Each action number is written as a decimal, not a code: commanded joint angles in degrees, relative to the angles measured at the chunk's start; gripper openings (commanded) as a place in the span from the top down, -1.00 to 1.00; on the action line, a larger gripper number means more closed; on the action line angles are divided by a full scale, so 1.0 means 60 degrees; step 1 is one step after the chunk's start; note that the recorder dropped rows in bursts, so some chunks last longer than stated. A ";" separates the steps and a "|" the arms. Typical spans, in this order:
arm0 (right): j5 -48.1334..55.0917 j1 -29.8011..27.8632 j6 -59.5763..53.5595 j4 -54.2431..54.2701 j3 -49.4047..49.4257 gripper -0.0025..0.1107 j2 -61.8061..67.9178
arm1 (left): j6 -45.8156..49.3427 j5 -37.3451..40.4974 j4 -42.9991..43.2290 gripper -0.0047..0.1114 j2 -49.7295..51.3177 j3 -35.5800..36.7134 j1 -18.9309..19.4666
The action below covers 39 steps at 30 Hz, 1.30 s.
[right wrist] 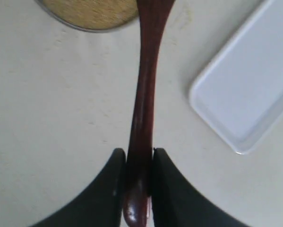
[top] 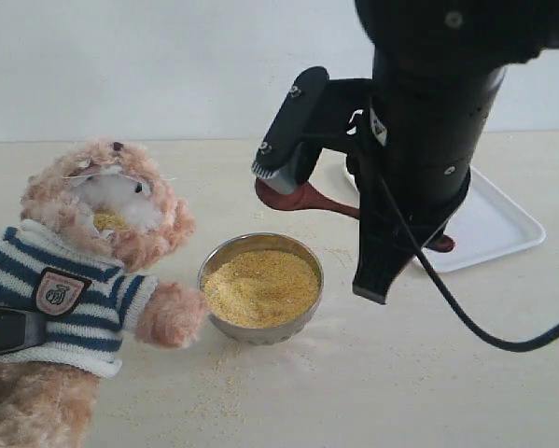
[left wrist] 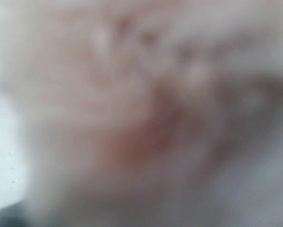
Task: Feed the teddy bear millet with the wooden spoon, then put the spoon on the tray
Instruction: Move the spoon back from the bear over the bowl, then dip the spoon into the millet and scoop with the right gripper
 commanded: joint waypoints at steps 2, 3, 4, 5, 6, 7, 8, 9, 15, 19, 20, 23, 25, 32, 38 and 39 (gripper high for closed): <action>0.0000 0.0455 0.0122 -0.1896 0.0016 0.93 0.0669 | 0.0034 0.0144 -0.0208 0.83 -0.0073 0.0021 0.0005; 0.0000 0.0612 0.0164 -0.2214 0.0016 0.93 0.0840 | 0.0034 0.0144 -0.0208 0.83 -0.0073 0.0021 0.0005; 0.0000 0.0775 0.0192 -0.2498 0.0016 0.93 0.1011 | 0.0034 0.0144 -0.0208 0.83 -0.0073 0.0021 0.0005; 0.0000 0.0936 0.0192 -0.2731 0.0016 0.93 0.1192 | 0.0034 0.0144 -0.0208 0.83 -0.0073 0.0021 0.0005; 0.0000 0.1096 0.0192 -0.2934 0.0016 0.93 0.1340 | 0.0034 0.0144 -0.0208 0.83 -0.0073 0.0021 0.0005; 0.0000 0.1214 0.0211 -0.3092 0.0016 0.93 0.1516 | 0.0034 0.0144 -0.0208 0.83 -0.0073 0.0021 0.0005; 0.0000 0.1298 0.0236 -0.3239 0.0016 0.93 0.1699 | 0.0034 0.0144 -0.0208 0.83 -0.0073 0.0021 0.0005; 0.0000 0.1355 0.0303 -0.3362 0.0016 0.93 0.1863 | 0.0034 0.0144 -0.0208 0.83 -0.0073 0.0021 0.0005; 0.0000 0.1432 0.0562 -0.3725 0.0016 0.93 0.2655 | 0.0034 0.0144 -0.0208 0.83 -0.0073 0.0021 0.0005; 0.0000 0.1432 0.0562 -0.3941 0.0016 0.93 0.3076 | 0.0034 0.0144 -0.0208 0.83 -0.0073 0.0021 0.0005; 0.0000 0.1432 0.0562 -0.3963 0.0016 0.93 0.3162 | 0.0034 0.0144 -0.0208 0.83 -0.0073 0.0021 0.0005; 0.0000 0.1432 0.0562 -0.3937 0.0016 0.93 0.3289 | 0.0034 0.0144 -0.0208 0.83 -0.0073 0.0021 0.0005; 0.0000 0.1469 0.0585 -0.3873 0.0016 0.93 0.3435 | 0.0034 0.0144 -0.0208 0.83 -0.0073 0.0021 0.0005; 0.0000 0.1544 0.0585 -0.3693 0.0016 0.93 0.3808 | 0.0034 0.0144 -0.0208 0.83 -0.0073 0.0021 0.0005; 0.0000 0.1544 0.0548 -0.2924 0.0016 0.93 0.3824 | 0.0034 0.0144 -0.0208 0.83 -0.0073 0.0021 0.0005; 0.0000 0.1544 0.0525 -0.2756 0.0016 0.93 0.3824 | 0.0034 0.0144 -0.0208 0.83 -0.0073 0.0021 0.0005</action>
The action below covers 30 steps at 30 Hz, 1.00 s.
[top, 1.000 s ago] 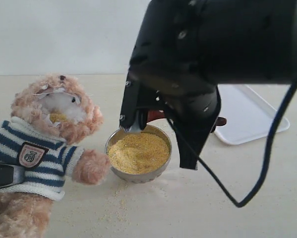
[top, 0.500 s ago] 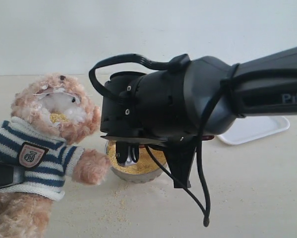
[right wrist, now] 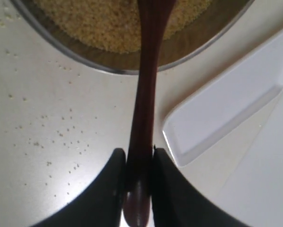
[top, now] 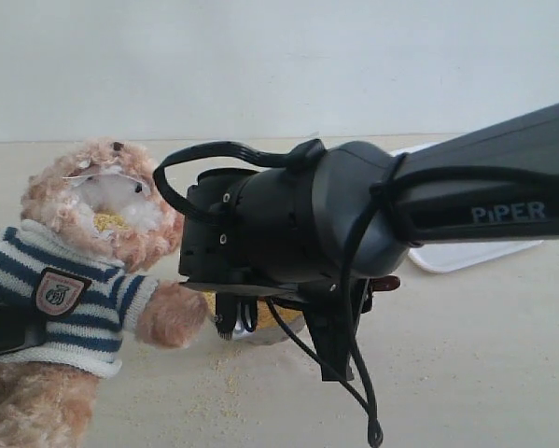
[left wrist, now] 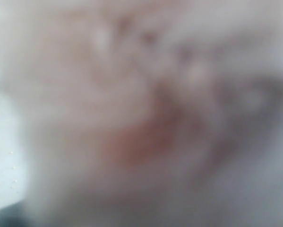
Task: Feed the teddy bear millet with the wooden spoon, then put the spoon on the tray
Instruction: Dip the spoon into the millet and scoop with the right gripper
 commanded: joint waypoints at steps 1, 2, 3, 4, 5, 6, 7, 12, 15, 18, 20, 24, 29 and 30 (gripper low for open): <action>0.0021 0.0012 -0.0019 0.0830 0.0016 0.93 0.0000 | 0.0034 0.0144 -0.0208 0.83 -0.0073 0.0021 0.0005; 0.0021 0.0012 -0.0019 0.0965 0.0016 0.93 0.0000 | 0.0034 0.0144 -0.0208 0.83 -0.0073 0.0021 0.0005; 0.0021 0.0012 0.0008 0.1102 0.0016 0.93 0.0000 | 0.0034 0.0144 -0.0208 0.83 -0.0073 0.0021 0.0005; 0.0021 0.0012 0.0008 0.1270 -0.0026 0.93 0.0000 | 0.0034 0.0144 -0.0208 0.83 -0.0073 0.0021 0.0005; 0.0021 0.0012 0.0008 0.1374 -0.0062 0.93 0.0000 | 0.0034 0.0144 -0.0208 0.83 -0.0073 0.0021 0.0005; -0.0018 -0.0007 0.0008 0.1500 -0.0106 0.93 0.0000 | 0.0034 0.0144 -0.0208 0.83 -0.0073 0.0021 0.0005; -0.0059 -0.0007 0.0008 0.1569 -0.0174 0.93 0.0000 | 0.0034 0.0144 -0.0208 0.83 -0.0073 0.0021 0.0005; 0.0021 -0.0007 0.0008 0.1832 -0.0488 0.93 -0.0018 | 0.0034 0.0144 -0.0208 0.83 -0.0073 0.0021 0.0005; 0.0021 -0.0126 0.0008 0.2280 -0.0809 0.93 -0.0018 | 0.0034 0.0144 -0.0208 0.83 -0.0073 0.0021 0.0005; 0.0021 -0.0387 -0.0029 0.2871 -0.0889 0.93 -0.0203 | 0.0034 0.0144 -0.0208 0.83 -0.0073 0.0021 0.0005; 0.0021 -0.0575 0.0014 0.2945 -0.0889 0.93 -0.0346 | 0.0034 0.0144 -0.0208 0.83 -0.0073 0.0021 0.0005; 0.0021 -0.0949 -0.0003 0.3485 -0.0889 0.93 -0.0735 | 0.0034 0.0144 -0.0208 0.83 -0.0073 0.0021 0.0005; 0.0021 -0.1431 -0.0305 0.4566 -0.0889 0.93 -0.0874 | 0.0034 0.0144 -0.0208 0.83 -0.0073 0.0021 0.0005; 0.0021 -0.1518 -0.0374 0.4759 -0.0889 0.93 -0.0892 | 0.0034 0.0144 -0.0208 0.83 -0.0073 0.0021 0.0005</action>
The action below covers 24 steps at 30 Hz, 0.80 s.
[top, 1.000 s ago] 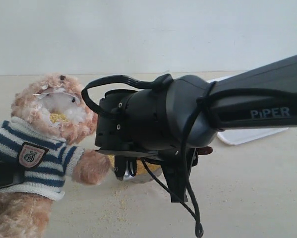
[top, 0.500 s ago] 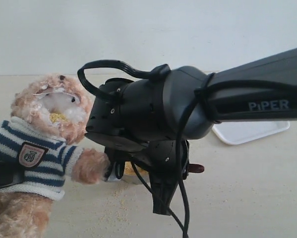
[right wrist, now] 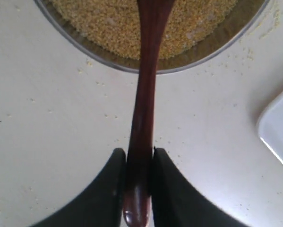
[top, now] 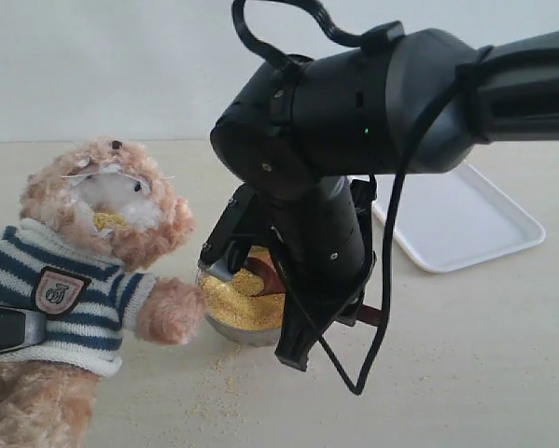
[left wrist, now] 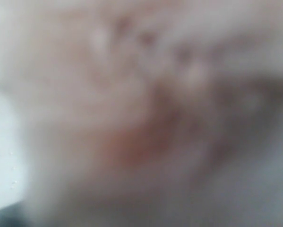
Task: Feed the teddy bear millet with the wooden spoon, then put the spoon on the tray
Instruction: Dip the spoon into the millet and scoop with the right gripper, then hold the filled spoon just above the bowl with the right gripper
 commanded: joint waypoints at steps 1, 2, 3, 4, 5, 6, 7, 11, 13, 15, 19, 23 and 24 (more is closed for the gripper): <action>0.0017 -0.0413 -0.0313 0.0897 -0.0050 0.93 -0.0194 | 0.0034 0.0144 -0.0190 0.83 -0.0073 0.0021 0.0005; 0.0017 -0.0496 -0.0333 0.1076 -0.0050 0.93 -0.0220 | 0.0034 0.0144 -0.0190 0.83 -0.0073 0.0021 0.0005; 0.0017 -0.0608 -0.0417 0.1304 -0.0050 0.93 -0.0264 | 0.0034 0.0144 -0.0190 0.83 -0.0073 0.0021 0.0005; 0.0017 -0.0718 -0.0465 0.1517 -0.0050 0.93 -0.0308 | 0.0034 0.0144 -0.0190 0.83 -0.0073 0.0021 0.0005; 0.0017 -0.0812 -0.0521 0.1672 -0.0050 0.93 -0.0338 | 0.0034 0.0144 -0.0190 0.83 -0.0073 0.0021 0.0005; 0.0017 -0.0916 -0.0571 0.1853 -0.0050 0.93 -0.0416 | 0.0034 0.0144 -0.0190 0.83 -0.0073 0.0021 0.0005; 0.0017 -0.1021 -0.0614 0.2048 -0.0032 0.93 -0.0447 | 0.0034 0.0144 -0.0190 0.83 -0.0073 0.0021 0.0005; 0.0017 -0.1351 -0.0688 0.2562 -0.0016 0.93 -0.0632 | 0.0034 0.0144 -0.0190 0.83 -0.0073 0.0021 0.0005; 0.0017 -0.1449 -0.0630 0.2759 0.0080 0.93 -0.0813 | 0.0034 0.0144 -0.0190 0.83 -0.0073 0.0021 0.0005; -0.0095 -0.1552 -0.0630 0.3051 0.0280 0.93 -0.1030 | 0.0034 0.0144 -0.0190 0.83 -0.0073 0.0021 0.0005; -0.0771 -0.1767 -0.0614 0.3402 0.0782 0.93 -0.1428 | 0.0034 0.0144 -0.0190 0.83 -0.0073 0.0021 0.0005; -0.0842 -0.2026 -0.0647 0.4136 0.1175 0.93 -0.1682 | 0.0034 0.0144 -0.0190 0.83 -0.0073 0.0021 0.0005; -0.0821 -0.2078 -0.0647 0.4374 0.1198 0.93 -0.1730 | 0.0034 0.0144 -0.0190 0.83 -0.0073 0.0021 0.0005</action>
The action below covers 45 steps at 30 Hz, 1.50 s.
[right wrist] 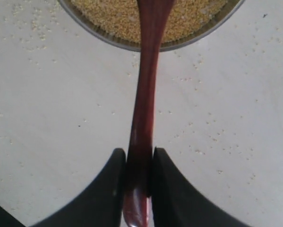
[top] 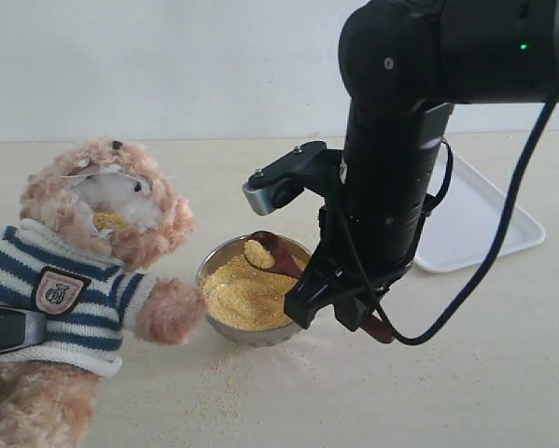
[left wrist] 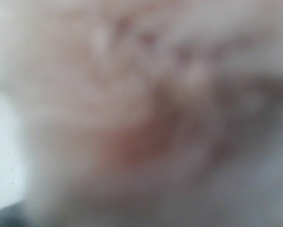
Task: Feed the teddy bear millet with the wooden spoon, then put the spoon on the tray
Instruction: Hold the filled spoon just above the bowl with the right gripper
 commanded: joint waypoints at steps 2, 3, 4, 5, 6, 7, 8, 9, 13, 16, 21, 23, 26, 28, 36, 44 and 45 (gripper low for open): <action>0.0034 -0.0300 -0.0231 0.1388 0.0254 0.93 -0.0274 | 0.0034 0.0144 -0.0190 0.83 -0.0073 0.0021 0.0005; 0.0051 -0.0300 -0.0424 0.1687 0.0254 0.93 -0.0274 | 0.0034 0.0144 -0.0190 0.83 -0.0073 0.0021 0.0005; 0.0057 -0.0316 -0.0653 0.2052 0.0254 0.93 -0.0274 | 0.0034 0.0144 -0.0190 0.83 -0.0073 0.0021 0.0005; 0.0057 -0.0316 -0.0778 0.2283 0.0254 0.93 -0.0274 | 0.0034 0.0144 -0.0190 0.83 -0.0073 0.0021 0.0005; 0.0057 -0.0316 -0.0791 0.2346 0.0254 0.93 -0.0274 | 0.0034 0.0144 -0.0190 0.83 -0.0073 0.0021 0.0005; -0.0006 -0.0316 -0.0791 0.2344 0.0254 0.93 -0.0274 | 0.0034 0.0144 -0.0190 0.83 -0.0073 0.0021 0.0005; -0.0015 -0.0316 -0.0739 0.2344 0.0254 0.93 -0.0274 | 0.0034 0.0144 -0.0190 0.83 -0.0073 0.0021 0.0005; -0.0015 -0.0336 -0.0701 0.2344 0.0254 0.93 -0.0274 | 0.0034 0.0144 -0.0190 0.83 -0.0073 0.0021 0.0005; 0.0289 -0.0338 -0.0621 0.2364 0.0254 0.93 -0.0274 | 0.0034 0.0144 -0.0190 0.83 -0.0073 0.0021 0.0005; 0.0385 -0.0338 -0.0769 0.2161 0.0279 0.93 -0.0291 | 0.0034 0.0144 -0.0190 0.83 -0.0073 0.0021 0.0005; 0.0081 -0.0402 -0.0906 0.2386 0.0750 0.93 -0.0484 | 0.0034 0.0144 -0.0190 0.83 -0.0073 0.0021 0.0005; -0.0001 -0.0472 -0.1050 0.2315 0.0888 0.93 -0.0506 | 0.0034 0.0144 -0.0190 0.83 -0.0073 0.0021 0.0005; -0.0023 -0.0637 -0.0868 0.1977 0.0906 0.93 -0.0506 | 0.0034 0.0144 -0.0190 0.83 -0.0073 0.0021 0.0005; -0.0051 -0.0659 -0.0691 0.1950 0.0906 0.93 -0.0512 | 0.0034 0.0144 -0.0190 0.83 -0.0073 0.0021 0.0005; -0.0064 -0.0679 -0.0941 0.2192 0.0906 0.93 -0.0591 | 0.0034 0.0144 -0.0190 0.83 -0.0073 0.0021 0.0005; 0.0088 -0.0662 -0.0917 0.2045 0.0906 0.93 -0.0591 | 0.0034 0.0144 -0.0190 0.83 -0.0073 0.0021 0.0005; 0.0164 -0.0643 -0.1131 0.2152 0.0906 0.93 -0.0591 | 0.0034 0.0144 -0.0190 0.83 -0.0073 0.0021 0.0005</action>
